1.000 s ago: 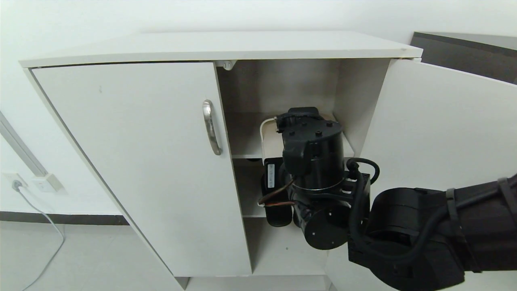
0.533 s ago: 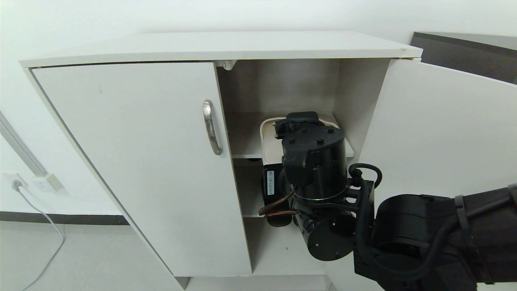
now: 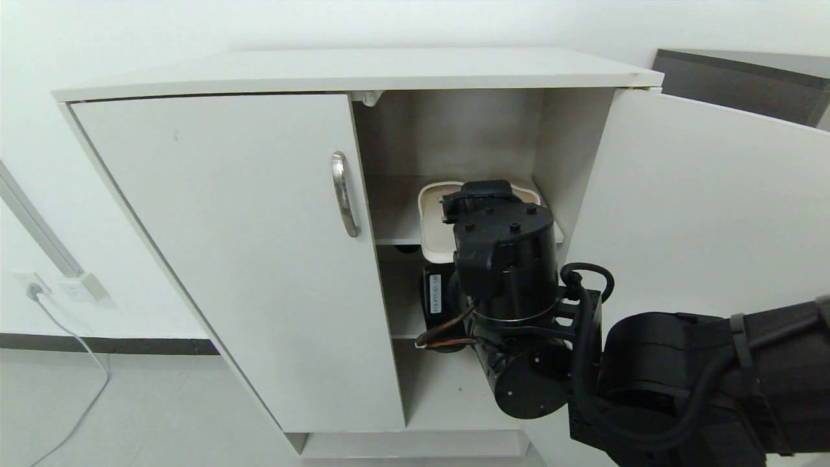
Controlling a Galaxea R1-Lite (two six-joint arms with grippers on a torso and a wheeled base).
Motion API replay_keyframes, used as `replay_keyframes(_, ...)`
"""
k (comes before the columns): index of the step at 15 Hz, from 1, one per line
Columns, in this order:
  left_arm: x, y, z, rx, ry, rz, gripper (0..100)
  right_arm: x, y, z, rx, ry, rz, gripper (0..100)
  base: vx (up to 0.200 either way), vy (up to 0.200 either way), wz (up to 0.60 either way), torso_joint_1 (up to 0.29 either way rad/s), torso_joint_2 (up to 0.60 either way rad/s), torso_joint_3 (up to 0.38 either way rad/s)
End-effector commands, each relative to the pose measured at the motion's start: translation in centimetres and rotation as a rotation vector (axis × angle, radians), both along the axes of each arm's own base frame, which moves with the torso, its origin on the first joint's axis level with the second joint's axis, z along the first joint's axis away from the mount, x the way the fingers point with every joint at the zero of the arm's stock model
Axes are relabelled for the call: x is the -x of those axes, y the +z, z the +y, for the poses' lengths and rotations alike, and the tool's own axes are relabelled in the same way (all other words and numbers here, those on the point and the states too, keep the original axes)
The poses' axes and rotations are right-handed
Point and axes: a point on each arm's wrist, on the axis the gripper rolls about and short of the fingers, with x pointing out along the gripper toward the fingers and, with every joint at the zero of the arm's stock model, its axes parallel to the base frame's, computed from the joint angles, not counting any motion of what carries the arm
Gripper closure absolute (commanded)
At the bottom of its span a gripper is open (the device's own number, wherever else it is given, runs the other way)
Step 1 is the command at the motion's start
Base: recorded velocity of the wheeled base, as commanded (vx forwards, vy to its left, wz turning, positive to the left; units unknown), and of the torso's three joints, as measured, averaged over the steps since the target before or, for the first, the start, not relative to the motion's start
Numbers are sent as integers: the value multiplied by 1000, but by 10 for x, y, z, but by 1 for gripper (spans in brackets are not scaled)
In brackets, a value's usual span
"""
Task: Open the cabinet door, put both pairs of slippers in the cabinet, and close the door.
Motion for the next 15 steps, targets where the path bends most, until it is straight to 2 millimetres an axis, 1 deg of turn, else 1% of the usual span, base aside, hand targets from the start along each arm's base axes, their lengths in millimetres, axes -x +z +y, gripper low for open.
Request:
replay_keyframes(1, 0, 0, 0, 0, 0, 1, 100, 0, -1, 0, 1, -2, 0, 100, -200, 0, 0, -2, -2, 2)
replay_keyframes(7, 0, 0, 0, 2, 0, 2, 100, -1, -5, 0, 13, -2, 8, 100, -200, 0, 0, 0, 4, 0)
replay_keyframes(9, 0, 0, 0, 2, 0, 1, 100, -5, -9, -2, 24, -14, 14, 100, -200, 0, 0, 0, 2, 5)
replay_keyframes(11, 0, 0, 0, 2, 0, 1, 100, -11, -16, -3, 40, -22, 27, 100, -200, 0, 0, 0, 2, 5)
replay_keyframes(12, 0, 0, 0, 2, 1, 2, 100, -17, -24, -3, 59, -35, 38, 100, -200, 0, 0, 2, 7, -2)
replay_keyframes(13, 0, 0, 0, 2, 1, 1, 100, -20, -28, -3, 65, -40, 44, 100, 0, 0, 0, 0, 0, 0)
replay_keyframes(15, 0, 0, 0, 2, 1, 2, 100, -33, -37, -2, 59, -55, 38, 100, 0, 0, 0, 0, 0, 0)
